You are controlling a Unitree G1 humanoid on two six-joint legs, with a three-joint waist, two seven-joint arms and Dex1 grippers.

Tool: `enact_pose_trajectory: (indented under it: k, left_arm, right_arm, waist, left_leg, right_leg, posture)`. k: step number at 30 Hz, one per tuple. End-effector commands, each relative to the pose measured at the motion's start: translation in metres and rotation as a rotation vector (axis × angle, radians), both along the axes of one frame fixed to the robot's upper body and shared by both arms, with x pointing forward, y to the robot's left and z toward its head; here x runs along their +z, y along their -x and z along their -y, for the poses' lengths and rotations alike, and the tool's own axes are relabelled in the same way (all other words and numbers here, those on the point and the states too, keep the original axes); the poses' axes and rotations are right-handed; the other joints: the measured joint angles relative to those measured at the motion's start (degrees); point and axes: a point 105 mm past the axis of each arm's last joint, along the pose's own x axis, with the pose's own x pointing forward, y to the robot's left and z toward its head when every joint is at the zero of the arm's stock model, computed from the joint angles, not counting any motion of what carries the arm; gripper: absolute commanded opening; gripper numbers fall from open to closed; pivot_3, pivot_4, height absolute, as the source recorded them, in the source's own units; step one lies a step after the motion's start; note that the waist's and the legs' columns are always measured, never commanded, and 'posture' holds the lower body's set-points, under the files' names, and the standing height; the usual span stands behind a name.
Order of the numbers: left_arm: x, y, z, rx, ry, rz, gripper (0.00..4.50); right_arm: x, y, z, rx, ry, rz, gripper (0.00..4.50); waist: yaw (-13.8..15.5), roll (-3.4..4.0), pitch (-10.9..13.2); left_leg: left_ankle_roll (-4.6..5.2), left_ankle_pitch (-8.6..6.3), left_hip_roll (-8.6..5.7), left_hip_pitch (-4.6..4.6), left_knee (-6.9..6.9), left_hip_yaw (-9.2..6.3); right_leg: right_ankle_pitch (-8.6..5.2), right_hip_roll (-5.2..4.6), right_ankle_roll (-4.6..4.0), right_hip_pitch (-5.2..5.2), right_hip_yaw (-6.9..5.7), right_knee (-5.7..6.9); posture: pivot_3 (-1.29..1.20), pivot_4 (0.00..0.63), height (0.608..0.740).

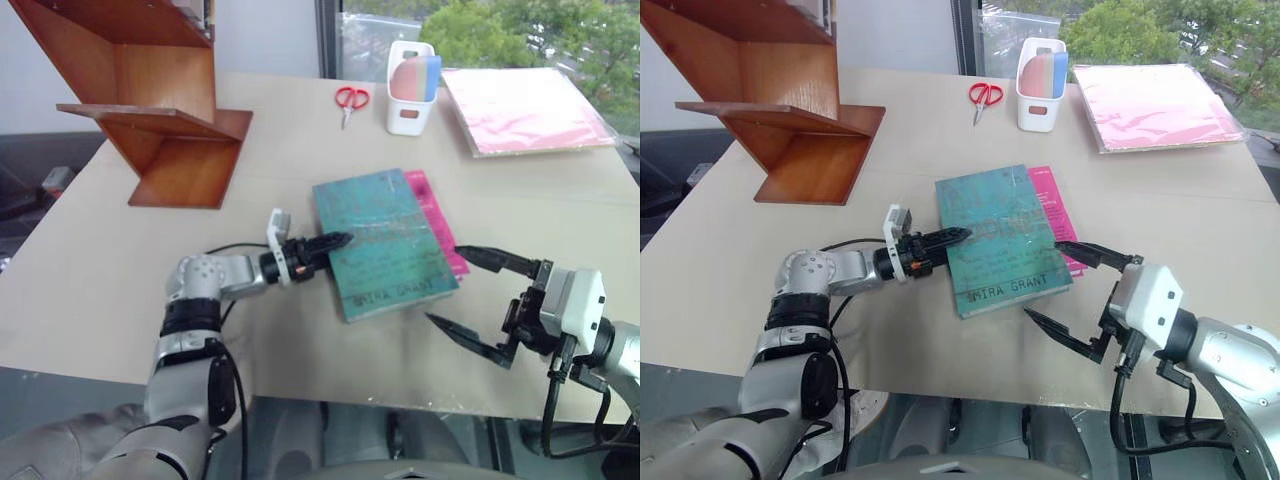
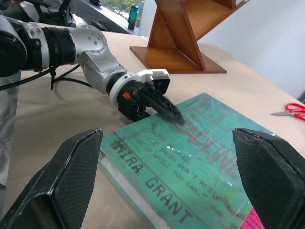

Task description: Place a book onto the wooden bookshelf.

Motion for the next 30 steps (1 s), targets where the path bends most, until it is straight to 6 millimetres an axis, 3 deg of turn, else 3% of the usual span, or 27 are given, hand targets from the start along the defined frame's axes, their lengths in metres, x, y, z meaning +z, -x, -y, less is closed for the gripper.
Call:
enact_pose_trajectory:
  k: [1,2,6,9,11,14,17,19,21,23,25,30]
  left_arm:
    - [-0.001,0.002,-0.001,-0.005,0.026,-0.032,0.85]
    - [0.004,0.004,-0.004,-0.005,0.051,-0.028,0.47]
    - [0.021,0.01,-0.016,0.002,0.054,0.026,0.47]
    - [0.045,0.015,-0.036,0.058,0.007,0.164,0.47]
    - [0.074,0.019,-0.042,0.084,-0.053,0.35,0.47]
    - [0.137,0.018,-0.047,0.146,-0.033,0.617,0.47]
    - [0.182,0.032,-0.033,0.101,-0.076,0.846,0.47]
    - [0.207,0.047,-0.015,0.055,-0.254,1.12,0.47]
    - [0.213,0.053,-0.005,0.023,-0.449,1.343,0.47]
    - [0.216,0.038,-0.016,0.047,-0.899,1.74,0.47]
    - [0.226,0.031,-0.026,-0.01,-1.213,1.995,0.47]
    - [0.255,0.021,-0.056,-0.174,-1.553,2.121,0.47]
  right_arm:
    - [0.007,0.002,-0.005,0.018,0.004,0.037,4.5]
    - [0.007,0.001,-0.006,0.021,0.002,0.038,4.5]
    - [0.009,-0.004,-0.007,0.033,-0.002,0.042,4.5]
    - [0.009,-0.01,-0.008,0.051,-0.009,0.044,4.5]
    - [0.009,-0.015,-0.01,0.07,-0.02,0.035,4.5]
    - [0.009,-0.02,-0.011,0.095,-0.025,0.028,4.5]
    - [0.012,-0.026,-0.01,0.107,-0.027,0.033,4.5]
    - [0.017,-0.037,-0.006,0.079,-0.051,0.051,4.5]
    - [0.02,-0.045,-0.004,0.061,-0.071,0.066,4.5]
    - [0.024,-0.049,-0.004,0.074,-0.1,0.071,4.5]
    - [0.025,-0.052,-0.003,0.079,-0.118,0.076,4.5]
    - [0.023,-0.058,-0.006,0.106,-0.129,0.083,4.5]
  waist:
    - [0.0,0.0,0.0]
    - [-0.03,0.01,-0.01]
    - [-0.43,0.0,0.0]
    - [-0.91,-0.09,0.06]
    - [-1.02,-0.13,0.11]
    - [0.01,-0.17,0.15]
    - [0.48,-0.23,0.19]
    - [0.46,-0.25,0.2]
    - [0.16,-0.23,0.21]
    - [0.09,-0.01,0.16]
    - [-0.43,-0.03,0.23]
    - [-0.36,-0.02,0.35]
  left_leg:
    - [0.0,0.0,0.0,-0.01,0.0,-0.01]
    - [0.0,0.0,0.0,-0.01,0.01,0.0]
    - [0.0,0.0,0.01,0.0,0.03,-0.02]
    - [0.0,-0.01,0.04,-0.04,-0.01,0.03]
    - [-0.02,0.01,0.07,-0.05,-0.09,0.05]
    - [-0.12,0.07,0.05,-0.06,-0.17,-0.01]
    - [-0.12,0.07,0.01,-0.18,-0.11,-0.1]
    - [-0.11,0.06,-0.08,-0.18,-0.12,-0.02]
    - [-0.22,0.13,-0.08,-0.17,-0.15,0.04]
    - [-0.35,0.21,-0.07,-0.02,-0.36,0.14]
    - [-0.39,0.24,0.0,-0.01,-0.46,0.13]
    - [-0.2,0.13,0.07,-0.31,-0.45,0.28]
  right_leg:
    - [0.0,0.0,0.0,0.0,0.0,0.0]
    - [0.0,0.0,0.0,0.0,0.0,0.0]
    - [0.0,0.0,0.0,0.02,0.0,0.0]
    - [0.0,0.02,-0.01,-0.04,0.06,-0.02]
    - [0.01,0.05,-0.01,-0.11,0.09,-0.02]
    - [0.01,0.02,-0.02,-0.11,-0.01,-0.04]
    - [0.01,-0.01,-0.01,-0.1,-0.11,-0.08]
    - [0.01,-0.12,-0.01,-0.09,-0.07,-0.13]
    - [0.01,-0.11,-0.01,-0.1,-0.01,-0.17]
    - [0.0,-0.12,-0.02,-0.09,0.06,-0.19]
    - [-0.02,0.02,-0.07,-0.18,0.09,-0.14]
    - [-0.01,0.11,-0.1,-0.57,0.24,-0.13]
  posture:
    - [0.0,0.15,0.74]
    - [0.0,0.15,0.74]
    - [0.0,0.15,0.74]
    - [0.0,0.15,0.74]
    - [0.0,0.15,0.74]
    - [0.0,0.15,0.74]
    - [0.0,0.15,0.74]
    - [0.0,0.15,0.74]
    - [0.0,0.15,0.74]
    - [0.0,0.15,0.74]
    - [0.0,0.15,0.74]
    - [0.0,0.15,0.74]
